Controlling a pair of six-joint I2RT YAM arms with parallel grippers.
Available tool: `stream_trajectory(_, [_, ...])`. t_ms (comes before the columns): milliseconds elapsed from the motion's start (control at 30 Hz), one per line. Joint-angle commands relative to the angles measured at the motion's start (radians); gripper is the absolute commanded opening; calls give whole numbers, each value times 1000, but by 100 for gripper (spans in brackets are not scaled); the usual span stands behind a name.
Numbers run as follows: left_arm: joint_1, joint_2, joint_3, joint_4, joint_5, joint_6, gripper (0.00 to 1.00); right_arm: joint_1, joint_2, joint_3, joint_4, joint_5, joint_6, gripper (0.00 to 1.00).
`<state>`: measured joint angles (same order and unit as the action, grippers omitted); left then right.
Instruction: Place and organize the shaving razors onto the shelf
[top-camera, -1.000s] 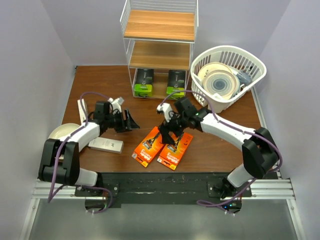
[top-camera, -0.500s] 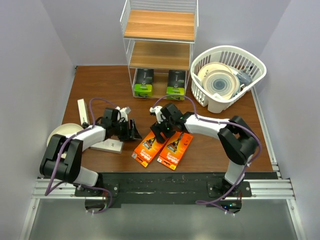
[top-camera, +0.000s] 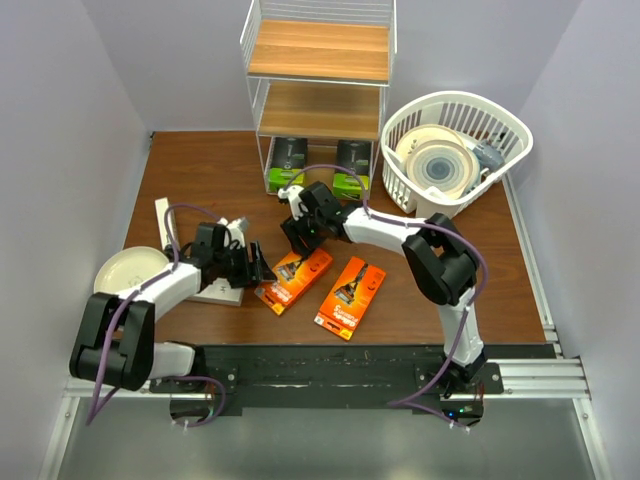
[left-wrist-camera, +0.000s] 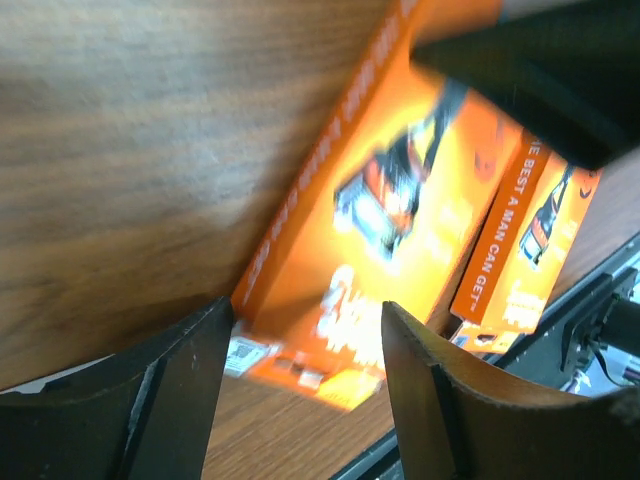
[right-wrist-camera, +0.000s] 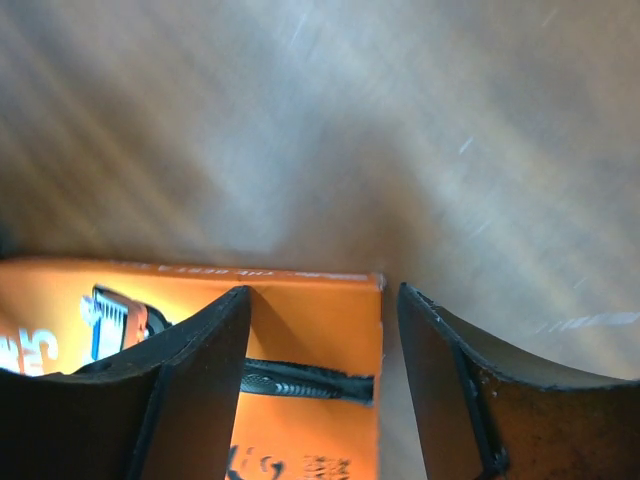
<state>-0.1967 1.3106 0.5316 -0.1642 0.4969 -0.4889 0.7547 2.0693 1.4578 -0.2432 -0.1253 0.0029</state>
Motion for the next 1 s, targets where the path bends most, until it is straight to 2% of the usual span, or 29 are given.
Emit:
stream_trajectory(0, [6,7,-4,60,57,-17,66,-48,78,38,19,142,-121,62])
stream_trajectory(133, [6,18,8,34,6,9,66,-54,63,71,41,128,-136,62])
stream_trajectory(233, [6,29,18,-4,-37,26,66,-57,0,93,18,114,-112,66])
stream_trajectory(300, [6,33,2,2,-24,16,66,-55,-81,72,2,124,-63,72])
stream_trajectory(433, [6,59,-30,70,15,-17,62,-55,-231,-29,-28,115,54,77])
stream_trajectory(533, [6,117,-35,149,81,-45,57,-55,-325,-135,-48,27,153,79])
stream_trajectory(567, [6,134,-33,202,119,-50,54,-58,-343,-192,-45,-50,179,80])
stream_trajectory(667, [6,190,-15,207,161,-45,49,-72,-405,-299,-18,-160,287,80])
stream_trajectory(800, [6,233,-5,175,218,-22,49,-97,-443,-401,41,-316,432,81])
stream_trajectory(967, [6,208,-44,167,241,-33,52,-133,-425,-470,159,-427,580,81])
